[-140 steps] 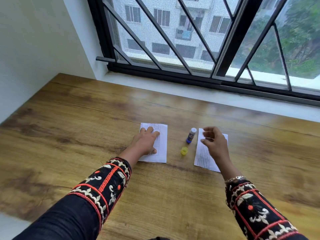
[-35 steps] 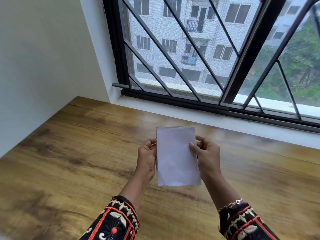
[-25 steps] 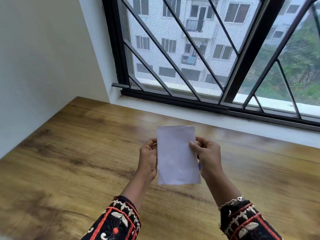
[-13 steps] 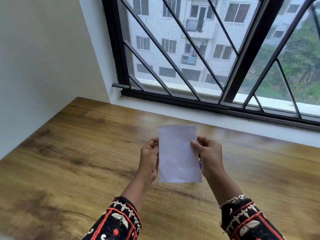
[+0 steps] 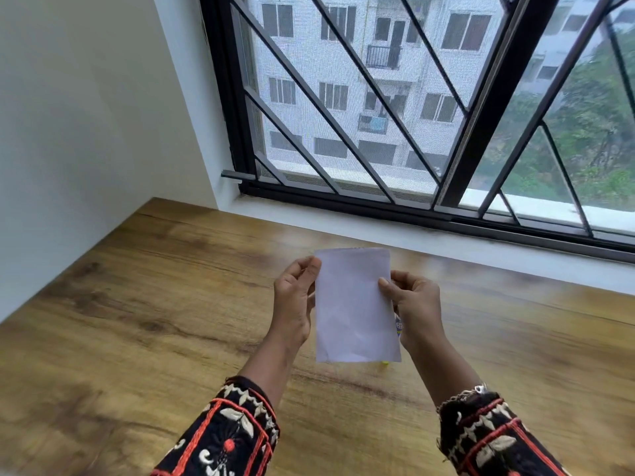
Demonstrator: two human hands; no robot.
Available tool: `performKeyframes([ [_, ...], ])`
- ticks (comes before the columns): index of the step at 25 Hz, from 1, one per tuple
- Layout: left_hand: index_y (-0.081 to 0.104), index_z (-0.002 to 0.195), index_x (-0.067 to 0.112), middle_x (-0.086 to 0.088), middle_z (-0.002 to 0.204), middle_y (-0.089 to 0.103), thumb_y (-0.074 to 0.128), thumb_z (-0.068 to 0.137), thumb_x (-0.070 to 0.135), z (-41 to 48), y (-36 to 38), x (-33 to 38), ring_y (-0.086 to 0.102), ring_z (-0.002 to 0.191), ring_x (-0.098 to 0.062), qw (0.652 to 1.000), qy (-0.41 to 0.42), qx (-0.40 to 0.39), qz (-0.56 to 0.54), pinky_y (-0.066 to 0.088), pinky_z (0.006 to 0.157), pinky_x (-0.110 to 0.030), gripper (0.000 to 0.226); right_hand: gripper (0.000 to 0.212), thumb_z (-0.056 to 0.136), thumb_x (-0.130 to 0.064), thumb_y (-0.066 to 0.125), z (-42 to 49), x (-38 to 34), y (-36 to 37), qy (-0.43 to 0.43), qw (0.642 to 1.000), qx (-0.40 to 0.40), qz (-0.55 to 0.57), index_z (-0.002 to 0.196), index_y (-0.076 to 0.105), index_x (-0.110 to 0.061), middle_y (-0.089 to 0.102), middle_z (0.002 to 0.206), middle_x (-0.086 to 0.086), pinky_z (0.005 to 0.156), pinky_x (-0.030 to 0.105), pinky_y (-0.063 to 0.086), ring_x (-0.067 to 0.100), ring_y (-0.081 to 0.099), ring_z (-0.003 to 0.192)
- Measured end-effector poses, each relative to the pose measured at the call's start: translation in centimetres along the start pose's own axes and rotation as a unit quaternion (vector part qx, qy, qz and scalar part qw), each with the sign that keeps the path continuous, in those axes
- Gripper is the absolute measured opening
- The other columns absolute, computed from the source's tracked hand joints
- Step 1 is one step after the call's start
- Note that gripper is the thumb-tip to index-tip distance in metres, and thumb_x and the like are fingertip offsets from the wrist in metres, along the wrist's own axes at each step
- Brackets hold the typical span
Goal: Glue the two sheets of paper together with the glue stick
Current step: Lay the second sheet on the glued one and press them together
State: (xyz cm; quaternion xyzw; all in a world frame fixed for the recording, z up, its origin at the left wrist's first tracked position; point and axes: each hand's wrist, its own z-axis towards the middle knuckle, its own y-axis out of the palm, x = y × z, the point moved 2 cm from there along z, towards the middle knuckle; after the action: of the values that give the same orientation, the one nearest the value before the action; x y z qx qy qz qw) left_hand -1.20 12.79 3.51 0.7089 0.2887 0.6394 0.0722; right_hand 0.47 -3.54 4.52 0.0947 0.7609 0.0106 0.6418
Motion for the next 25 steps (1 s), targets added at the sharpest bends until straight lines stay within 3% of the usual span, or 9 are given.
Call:
performKeyframes([
  [7,0.06,0.076,0.015,0.01,0.052,0.065,0.062,0.081,0.001,0.8,1.2,1.2,0.059,0.047,-0.002,0.999,0.029,0.025,-0.008,0.045,0.042,-0.013,0.015,0.01,0.081,0.002,0.059,-0.1,-0.4,0.0,-0.004,1.0,0.001,0.0,0.087,0.066,-0.003,0.067,0.086,0.016,0.066,0.033,0.053,0.026,0.063,0.074],
  [15,0.062,0.065,0.017,0.009,0.052,0.066,0.063,0.08,-0.002,1.2,2.3,2.2,0.061,0.048,-0.004,0.999,0.04,0.024,-0.008,0.045,0.043,-0.013,0.024,0.022,0.082,-0.001,0.061,0.1,-1.6,-0.5,-0.027,0.999,-0.005,-0.024,0.103,0.06,0.005,0.063,0.086,0.017,0.062,0.027,0.052,0.025,0.061,0.076],
  [17,0.063,0.065,0.016,0.008,0.053,0.067,0.063,0.079,-0.003,1.3,2.6,3.2,0.062,0.051,-0.004,0.998,0.053,0.014,-0.004,0.048,0.046,-0.015,0.023,0.027,0.082,-0.005,0.062,0.4,-2.6,-1.0,-0.056,0.997,0.003,-0.045,0.107,0.058,0.004,0.059,0.085,0.016,0.059,0.02,0.051,0.019,0.058,0.073],
  [20,0.066,0.069,0.012,0.009,0.055,0.068,0.065,0.077,-0.003,1.5,3.2,4.9,0.064,0.055,-0.006,0.995,0.096,0.001,0.036,0.051,0.052,-0.021,0.017,0.022,0.083,-0.007,0.062,1.0,-5.5,-1.6,-0.146,0.985,0.039,-0.086,0.104,0.061,-0.002,0.059,0.08,0.006,0.068,0.021,0.048,0.011,0.055,0.072],
  [23,0.068,0.069,0.013,0.009,0.056,0.068,0.066,0.076,-0.005,1.3,4.2,6.9,0.06,0.062,-0.011,0.985,0.15,-0.015,0.081,0.05,0.067,-0.027,0.019,0.015,0.082,-0.005,0.063,1.4,-9.5,-0.7,-0.227,0.959,-0.019,-0.167,0.093,0.066,-0.014,0.069,0.087,0.01,0.072,0.017,0.049,0.01,0.061,0.075],
  [25,0.068,0.069,0.015,0.005,0.06,0.067,0.067,0.075,-0.004,1.1,5.1,8.1,0.057,0.065,-0.012,0.972,0.196,-0.036,0.128,0.048,0.069,-0.027,0.02,0.014,0.08,-0.007,0.065,1.7,-11.8,0.7,-0.249,0.937,-0.081,-0.231,0.092,0.068,-0.013,0.072,0.091,0.015,0.076,0.029,0.052,0.018,0.064,0.076],
])
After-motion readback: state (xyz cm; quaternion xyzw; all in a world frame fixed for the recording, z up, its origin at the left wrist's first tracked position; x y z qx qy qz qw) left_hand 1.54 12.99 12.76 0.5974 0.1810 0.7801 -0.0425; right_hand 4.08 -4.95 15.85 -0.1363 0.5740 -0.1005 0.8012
